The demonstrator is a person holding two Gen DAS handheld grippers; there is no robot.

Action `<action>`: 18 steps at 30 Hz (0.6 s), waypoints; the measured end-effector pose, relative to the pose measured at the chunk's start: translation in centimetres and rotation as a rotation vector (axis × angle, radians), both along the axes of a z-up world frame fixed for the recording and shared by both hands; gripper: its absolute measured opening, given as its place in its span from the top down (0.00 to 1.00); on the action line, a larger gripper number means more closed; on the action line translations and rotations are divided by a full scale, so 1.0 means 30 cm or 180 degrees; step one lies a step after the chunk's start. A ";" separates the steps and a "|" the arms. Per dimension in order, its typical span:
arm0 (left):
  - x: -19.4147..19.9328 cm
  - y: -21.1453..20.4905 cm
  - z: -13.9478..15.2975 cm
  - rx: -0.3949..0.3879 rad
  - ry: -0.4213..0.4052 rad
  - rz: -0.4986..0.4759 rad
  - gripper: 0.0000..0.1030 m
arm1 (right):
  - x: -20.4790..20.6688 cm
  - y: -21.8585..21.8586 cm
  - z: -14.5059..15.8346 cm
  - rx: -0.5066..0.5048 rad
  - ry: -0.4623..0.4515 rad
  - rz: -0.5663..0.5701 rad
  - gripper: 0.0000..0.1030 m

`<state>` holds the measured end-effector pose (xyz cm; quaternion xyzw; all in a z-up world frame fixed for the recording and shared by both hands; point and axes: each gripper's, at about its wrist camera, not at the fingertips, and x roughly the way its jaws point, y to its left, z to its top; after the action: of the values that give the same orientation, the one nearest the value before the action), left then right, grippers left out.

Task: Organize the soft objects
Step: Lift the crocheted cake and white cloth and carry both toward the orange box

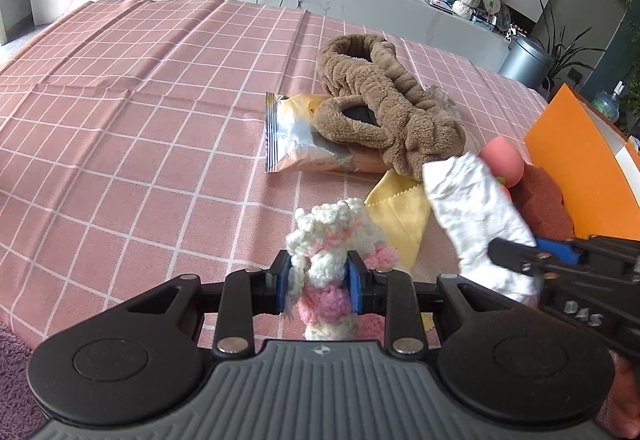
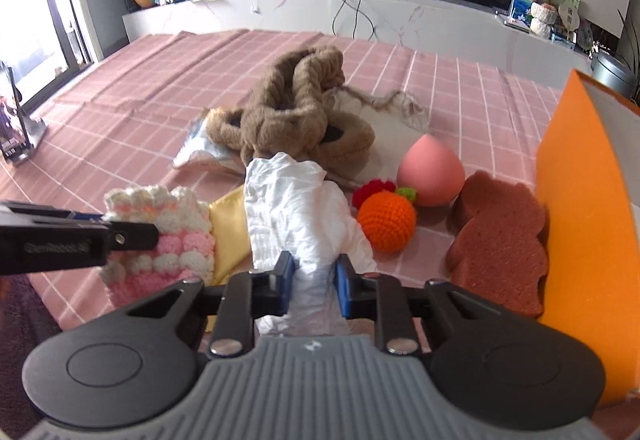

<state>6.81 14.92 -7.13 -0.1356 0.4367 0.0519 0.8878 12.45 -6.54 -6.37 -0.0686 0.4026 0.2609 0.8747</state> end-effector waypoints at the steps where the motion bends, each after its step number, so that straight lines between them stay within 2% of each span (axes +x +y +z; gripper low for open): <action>1: -0.001 -0.001 0.002 0.0003 -0.0001 0.0005 0.69 | -0.006 -0.012 0.017 0.0063 0.0004 -0.0001 0.80; 10: -0.039 -0.056 0.112 0.0091 -0.0308 -0.0114 0.69 | -0.066 -0.113 0.138 0.0375 -0.0160 -0.0080 0.81; 18: -0.053 -0.149 0.240 0.0113 -0.0651 -0.0315 0.69 | -0.122 -0.217 0.260 0.0485 -0.0516 -0.0230 0.81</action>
<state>5.21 10.44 0.06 -0.1026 0.3490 0.0016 0.9315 8.80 -13.06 1.45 -0.0082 0.3118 0.2526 0.9159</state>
